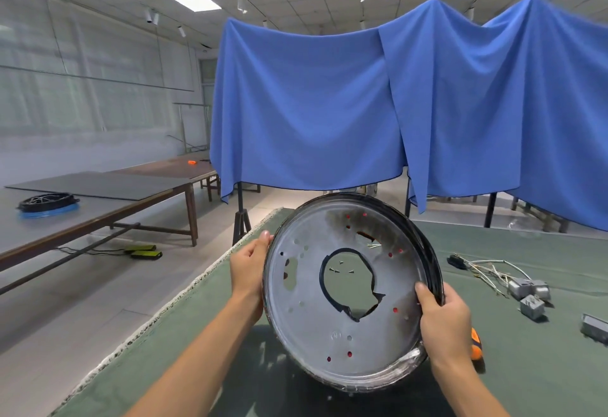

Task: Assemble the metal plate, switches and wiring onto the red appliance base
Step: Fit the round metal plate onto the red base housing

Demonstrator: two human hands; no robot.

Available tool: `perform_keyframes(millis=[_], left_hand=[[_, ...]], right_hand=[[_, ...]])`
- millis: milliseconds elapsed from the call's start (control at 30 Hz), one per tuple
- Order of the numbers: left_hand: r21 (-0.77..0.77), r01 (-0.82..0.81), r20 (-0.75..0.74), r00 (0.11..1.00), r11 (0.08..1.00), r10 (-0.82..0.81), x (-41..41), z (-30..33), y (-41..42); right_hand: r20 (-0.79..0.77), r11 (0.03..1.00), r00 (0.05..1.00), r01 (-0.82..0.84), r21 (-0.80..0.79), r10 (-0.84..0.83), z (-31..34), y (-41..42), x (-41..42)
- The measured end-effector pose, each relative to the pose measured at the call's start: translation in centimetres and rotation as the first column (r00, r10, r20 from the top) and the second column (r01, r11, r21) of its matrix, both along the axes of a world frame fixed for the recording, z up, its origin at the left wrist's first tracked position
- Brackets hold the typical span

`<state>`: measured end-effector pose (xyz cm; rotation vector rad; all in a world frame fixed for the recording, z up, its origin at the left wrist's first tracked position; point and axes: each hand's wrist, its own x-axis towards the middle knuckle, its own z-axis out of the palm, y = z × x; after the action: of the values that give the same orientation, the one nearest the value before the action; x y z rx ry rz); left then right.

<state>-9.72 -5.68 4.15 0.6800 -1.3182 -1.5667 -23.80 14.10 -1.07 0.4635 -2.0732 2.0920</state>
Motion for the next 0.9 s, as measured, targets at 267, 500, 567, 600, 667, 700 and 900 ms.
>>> perform_keyframes(millis=[267,500,567,600,667,700,900], left_hand=[[0.098,0.127,-0.084,0.989,0.987,-0.119,0.2,-0.1,0.6],[-0.023,0.396,-0.051,0.917,0.918,-0.396,1.5,-0.3,1.7],[-0.106,0.442,0.031,0.897,0.891,-0.441,1.6,-0.3,1.6],[-0.138,0.442,0.065,0.897,0.887,-0.437,1.5,-0.4,1.4],[-0.162,0.433,0.093,0.901,0.887,-0.424,1.4,-0.3,1.2],[-0.164,0.431,0.099,0.902,0.887,-0.42,1.3,-0.2,1.1],[-0.17,0.44,0.149,0.896,0.882,-0.418,1.4,0.1,0.8]], right_hand=[[0.038,0.998,0.999,0.015,0.057,-0.017,-0.2,-0.1,0.0],[0.094,0.994,0.995,0.03,0.102,-0.04,-0.1,-0.1,0.1],[0.109,0.993,0.993,0.042,0.111,-0.054,0.0,-0.1,0.1],[0.111,0.993,0.992,0.049,0.11,-0.061,0.0,-0.1,0.1],[0.105,0.991,0.992,0.064,0.121,-0.077,0.0,0.0,0.0],[0.099,0.989,0.992,0.069,0.131,-0.083,0.0,0.1,0.0],[0.061,0.987,0.995,0.064,0.147,-0.074,0.5,0.1,0.1]])
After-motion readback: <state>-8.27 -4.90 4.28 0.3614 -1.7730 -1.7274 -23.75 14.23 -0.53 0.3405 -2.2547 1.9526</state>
